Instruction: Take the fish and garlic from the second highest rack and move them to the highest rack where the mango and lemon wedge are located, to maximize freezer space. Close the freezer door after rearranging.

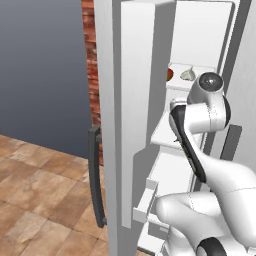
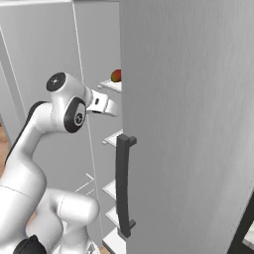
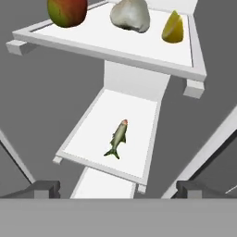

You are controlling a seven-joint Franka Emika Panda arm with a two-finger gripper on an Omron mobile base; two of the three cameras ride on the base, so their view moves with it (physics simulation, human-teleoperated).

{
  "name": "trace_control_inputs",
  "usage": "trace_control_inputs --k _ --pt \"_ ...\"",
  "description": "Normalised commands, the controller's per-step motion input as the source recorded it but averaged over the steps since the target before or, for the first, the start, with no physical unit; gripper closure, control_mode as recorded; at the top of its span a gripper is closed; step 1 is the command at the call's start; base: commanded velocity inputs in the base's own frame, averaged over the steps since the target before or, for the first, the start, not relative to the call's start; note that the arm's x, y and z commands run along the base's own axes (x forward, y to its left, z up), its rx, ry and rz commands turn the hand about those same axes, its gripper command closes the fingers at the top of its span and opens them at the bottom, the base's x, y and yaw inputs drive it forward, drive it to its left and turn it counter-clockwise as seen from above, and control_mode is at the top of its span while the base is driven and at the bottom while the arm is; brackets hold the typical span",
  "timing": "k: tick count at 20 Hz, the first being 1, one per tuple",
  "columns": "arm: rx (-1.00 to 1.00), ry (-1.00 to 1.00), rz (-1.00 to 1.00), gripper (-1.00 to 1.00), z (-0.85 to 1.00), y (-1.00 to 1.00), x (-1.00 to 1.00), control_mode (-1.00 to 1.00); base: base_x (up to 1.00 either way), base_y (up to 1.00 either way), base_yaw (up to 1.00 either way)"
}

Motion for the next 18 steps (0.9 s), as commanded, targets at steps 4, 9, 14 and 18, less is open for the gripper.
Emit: trace_control_inputs --k 4,9,14,18 --pt "0.00 0.06 0.00 -1.00 -0.48 0.15 0.08 -1.00 0.00 0.00 0.00" --pt "0.00 0.10 0.00 -1.00 -0.41 0.06 0.20 -1.00 0.00 0.00 0.00" --pt "0.00 0.10 -0.01 -1.00 -0.36 0.00 0.27 -1.00 0.00 0.00 0.00" --pt "0.01 0.07 -0.02 -1.00 -0.29 0.00 0.46 -1.00 0.00 0.00 0.00"
